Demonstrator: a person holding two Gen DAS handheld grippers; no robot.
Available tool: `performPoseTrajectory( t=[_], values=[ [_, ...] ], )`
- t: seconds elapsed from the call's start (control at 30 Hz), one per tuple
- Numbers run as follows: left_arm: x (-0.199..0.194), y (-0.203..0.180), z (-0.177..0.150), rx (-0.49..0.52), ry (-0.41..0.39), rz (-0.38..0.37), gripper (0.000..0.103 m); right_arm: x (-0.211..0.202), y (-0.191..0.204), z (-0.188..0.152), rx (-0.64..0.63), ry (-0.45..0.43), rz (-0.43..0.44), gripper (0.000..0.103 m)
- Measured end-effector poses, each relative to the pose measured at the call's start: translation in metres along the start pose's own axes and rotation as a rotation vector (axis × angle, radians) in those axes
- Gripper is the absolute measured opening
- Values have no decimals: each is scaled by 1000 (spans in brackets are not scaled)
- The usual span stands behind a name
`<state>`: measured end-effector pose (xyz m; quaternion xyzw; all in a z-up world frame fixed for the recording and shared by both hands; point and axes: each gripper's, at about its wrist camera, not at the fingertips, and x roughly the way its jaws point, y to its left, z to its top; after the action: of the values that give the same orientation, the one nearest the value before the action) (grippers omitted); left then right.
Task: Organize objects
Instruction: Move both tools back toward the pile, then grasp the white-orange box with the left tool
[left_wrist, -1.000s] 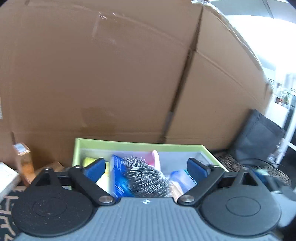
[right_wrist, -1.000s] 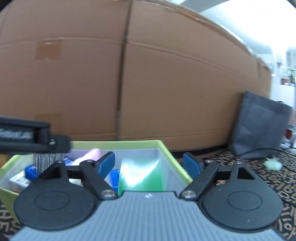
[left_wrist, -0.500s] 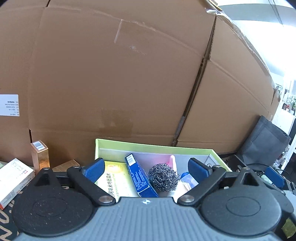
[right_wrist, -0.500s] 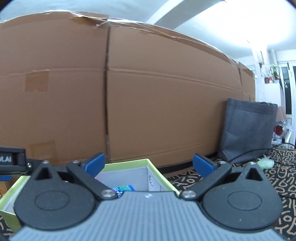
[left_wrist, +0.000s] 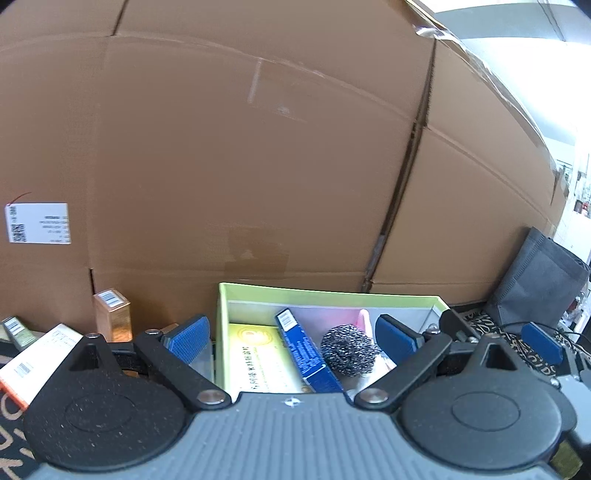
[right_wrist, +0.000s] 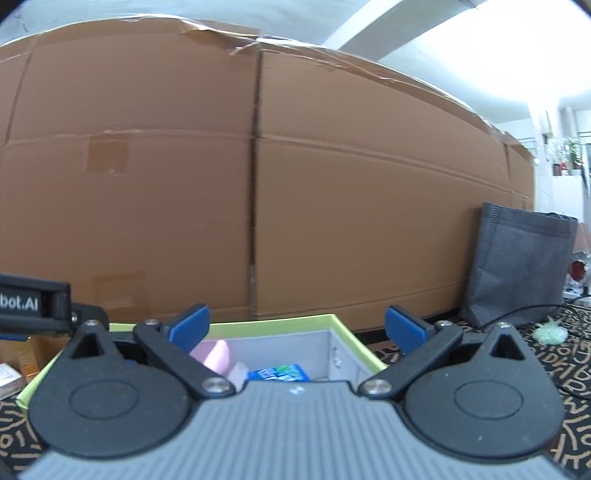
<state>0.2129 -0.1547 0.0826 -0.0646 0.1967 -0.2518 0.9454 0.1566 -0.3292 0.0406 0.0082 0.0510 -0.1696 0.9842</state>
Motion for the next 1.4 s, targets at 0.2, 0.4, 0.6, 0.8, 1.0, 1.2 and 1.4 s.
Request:
performPoseTrajectory(
  t=[0.2, 0.4, 0.6, 0.8, 1.0, 1.2, 1.4],
  values=[
    [-22, 15, 0, -6, -38, 68, 99, -5, 16, -1, -56, -14, 51, 103],
    [-40, 61, 0, -51, -46, 179, 99, -14, 26, -1, -60, -36, 112, 103],
    [-39, 122, -20, -56, 6, 323, 99, -25, 45, -4, -66, -46, 281, 103],
    [-27, 161, -32, -59, 54, 314, 99, -37, 70, -12, -126, -46, 437, 103],
    [-6, 165, -40, 9, 114, 267, 99, -43, 88, -17, -192, -42, 496, 103],
    [10, 178, -47, -10, 182, 336, 99, -46, 96, -19, -200, -35, 539, 103],
    [-5, 203, -49, -139, 152, 296, 81, -49, 100, -21, -191, -23, 577, 103]
  ],
)
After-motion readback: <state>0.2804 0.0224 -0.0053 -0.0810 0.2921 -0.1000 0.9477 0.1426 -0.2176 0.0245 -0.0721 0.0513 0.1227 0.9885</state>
